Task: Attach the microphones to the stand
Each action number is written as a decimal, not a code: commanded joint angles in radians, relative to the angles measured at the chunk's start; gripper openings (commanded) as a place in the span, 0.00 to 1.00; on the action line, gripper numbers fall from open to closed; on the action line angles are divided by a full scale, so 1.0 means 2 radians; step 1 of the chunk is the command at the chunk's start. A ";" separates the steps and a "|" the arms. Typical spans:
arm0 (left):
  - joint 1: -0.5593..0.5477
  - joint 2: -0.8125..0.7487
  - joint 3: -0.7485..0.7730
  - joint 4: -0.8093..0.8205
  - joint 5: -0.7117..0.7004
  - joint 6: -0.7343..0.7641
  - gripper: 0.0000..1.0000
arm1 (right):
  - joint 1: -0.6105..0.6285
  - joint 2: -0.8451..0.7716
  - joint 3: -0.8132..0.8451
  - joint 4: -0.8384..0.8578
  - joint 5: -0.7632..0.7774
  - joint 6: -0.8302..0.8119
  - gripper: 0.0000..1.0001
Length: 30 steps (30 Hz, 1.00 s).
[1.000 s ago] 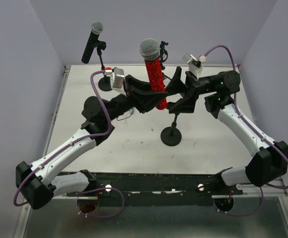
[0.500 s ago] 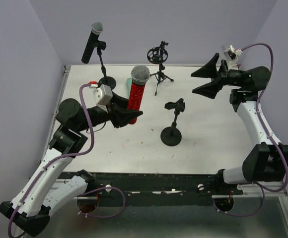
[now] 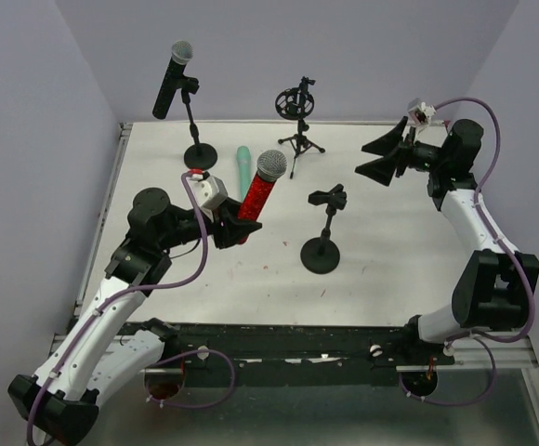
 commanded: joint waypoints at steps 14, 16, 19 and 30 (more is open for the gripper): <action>0.010 -0.013 -0.032 0.018 0.029 0.036 0.00 | 0.039 -0.020 0.123 -0.617 -0.063 -0.663 1.00; 0.010 -0.014 -0.032 0.018 0.029 0.036 0.00 | 0.043 -0.029 0.113 -0.614 -0.058 -0.659 1.00; 0.010 -0.014 -0.033 0.018 0.028 0.036 0.00 | 0.056 -0.048 0.097 -0.596 -0.060 -0.633 1.00; 0.010 -0.008 -0.035 0.025 0.038 0.033 0.00 | 0.108 -0.086 0.032 -0.479 -0.052 -0.503 1.00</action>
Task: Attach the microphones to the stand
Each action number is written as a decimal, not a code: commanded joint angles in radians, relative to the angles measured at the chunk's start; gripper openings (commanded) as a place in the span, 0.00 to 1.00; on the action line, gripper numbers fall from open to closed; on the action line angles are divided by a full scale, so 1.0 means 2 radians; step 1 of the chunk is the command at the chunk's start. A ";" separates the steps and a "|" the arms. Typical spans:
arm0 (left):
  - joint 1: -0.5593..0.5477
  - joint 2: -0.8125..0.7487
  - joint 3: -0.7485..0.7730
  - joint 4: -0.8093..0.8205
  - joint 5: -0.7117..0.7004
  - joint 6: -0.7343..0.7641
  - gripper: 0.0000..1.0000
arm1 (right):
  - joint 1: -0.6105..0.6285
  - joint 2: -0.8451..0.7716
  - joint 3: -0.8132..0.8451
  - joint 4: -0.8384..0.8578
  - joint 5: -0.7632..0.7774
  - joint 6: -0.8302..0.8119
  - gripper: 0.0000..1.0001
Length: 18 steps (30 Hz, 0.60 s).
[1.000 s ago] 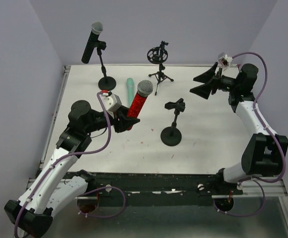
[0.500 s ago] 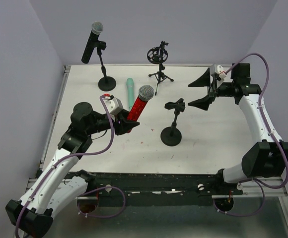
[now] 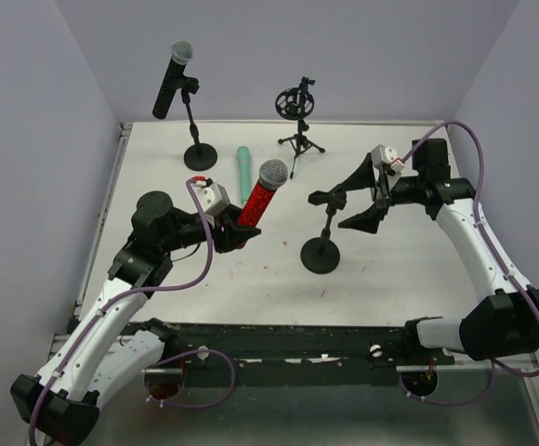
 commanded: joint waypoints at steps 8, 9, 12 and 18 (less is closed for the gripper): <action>0.003 0.002 -0.004 0.027 0.026 0.005 0.00 | 0.048 0.020 0.031 0.026 0.020 0.037 1.00; 0.003 0.003 -0.004 0.027 0.027 0.005 0.00 | 0.048 0.020 0.033 0.020 0.021 0.032 1.00; 0.003 0.005 -0.004 0.027 0.030 0.004 0.00 | 0.048 0.015 0.030 0.013 0.026 0.024 0.99; 0.003 0.005 -0.004 0.027 0.033 0.004 0.00 | 0.048 0.013 0.030 0.011 0.043 0.022 0.93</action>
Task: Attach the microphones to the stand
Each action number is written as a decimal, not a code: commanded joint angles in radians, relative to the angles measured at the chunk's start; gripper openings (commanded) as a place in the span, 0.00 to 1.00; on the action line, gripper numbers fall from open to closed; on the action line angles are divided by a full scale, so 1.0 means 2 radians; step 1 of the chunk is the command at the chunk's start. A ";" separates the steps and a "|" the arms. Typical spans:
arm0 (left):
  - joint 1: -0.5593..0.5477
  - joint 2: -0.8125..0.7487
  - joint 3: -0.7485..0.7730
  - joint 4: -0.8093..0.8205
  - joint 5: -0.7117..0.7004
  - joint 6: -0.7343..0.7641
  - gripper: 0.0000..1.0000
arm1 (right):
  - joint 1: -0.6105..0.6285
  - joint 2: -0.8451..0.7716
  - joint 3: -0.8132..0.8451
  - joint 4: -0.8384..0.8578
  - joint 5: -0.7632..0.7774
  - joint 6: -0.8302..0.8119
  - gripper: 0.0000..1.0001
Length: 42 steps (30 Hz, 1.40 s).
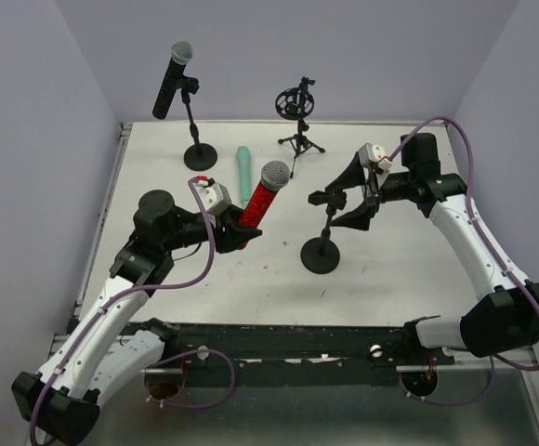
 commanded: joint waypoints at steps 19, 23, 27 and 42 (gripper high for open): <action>0.003 0.035 0.000 0.034 0.029 0.000 0.00 | 0.001 -0.012 0.008 -0.014 0.031 -0.003 0.25; -0.011 0.062 -0.005 0.099 0.030 -0.023 0.00 | 0.001 -0.012 0.004 -0.008 0.028 0.004 0.23; -0.044 0.102 -0.010 0.156 0.006 -0.037 0.00 | 0.001 -0.013 0.000 0.004 0.025 0.020 0.22; -0.057 0.116 -0.043 0.237 -0.027 -0.071 0.00 | 0.001 -0.032 -0.002 0.010 0.045 0.029 0.84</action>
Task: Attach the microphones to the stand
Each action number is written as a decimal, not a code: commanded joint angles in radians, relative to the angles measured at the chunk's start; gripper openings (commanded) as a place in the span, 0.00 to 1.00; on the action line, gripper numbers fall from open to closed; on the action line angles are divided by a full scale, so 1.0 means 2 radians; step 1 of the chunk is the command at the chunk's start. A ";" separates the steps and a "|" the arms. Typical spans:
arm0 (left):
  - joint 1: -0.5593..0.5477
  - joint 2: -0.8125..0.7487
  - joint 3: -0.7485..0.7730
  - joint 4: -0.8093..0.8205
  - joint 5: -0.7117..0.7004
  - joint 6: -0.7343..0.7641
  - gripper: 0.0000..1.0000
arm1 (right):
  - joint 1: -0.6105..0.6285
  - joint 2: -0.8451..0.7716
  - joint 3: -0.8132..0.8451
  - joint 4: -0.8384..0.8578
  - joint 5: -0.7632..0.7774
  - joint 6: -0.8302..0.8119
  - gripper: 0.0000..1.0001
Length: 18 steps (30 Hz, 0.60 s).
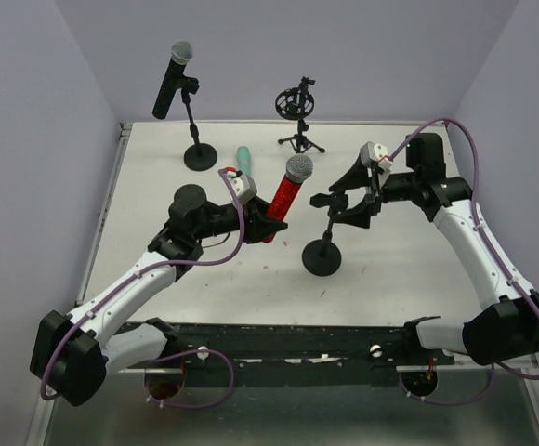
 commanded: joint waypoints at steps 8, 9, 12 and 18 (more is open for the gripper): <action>-0.008 -0.016 -0.009 0.028 -0.013 0.003 0.00 | -0.001 -0.017 0.007 -0.022 0.033 -0.019 0.83; -0.008 -0.015 -0.009 0.028 -0.014 0.003 0.00 | -0.001 -0.017 0.008 -0.024 0.036 -0.022 0.83; -0.009 -0.012 -0.007 0.028 -0.014 0.002 0.00 | -0.002 -0.018 0.009 -0.030 0.039 -0.026 0.81; -0.017 0.002 -0.005 0.037 -0.018 0.001 0.00 | -0.002 -0.019 0.013 -0.039 0.035 -0.034 0.59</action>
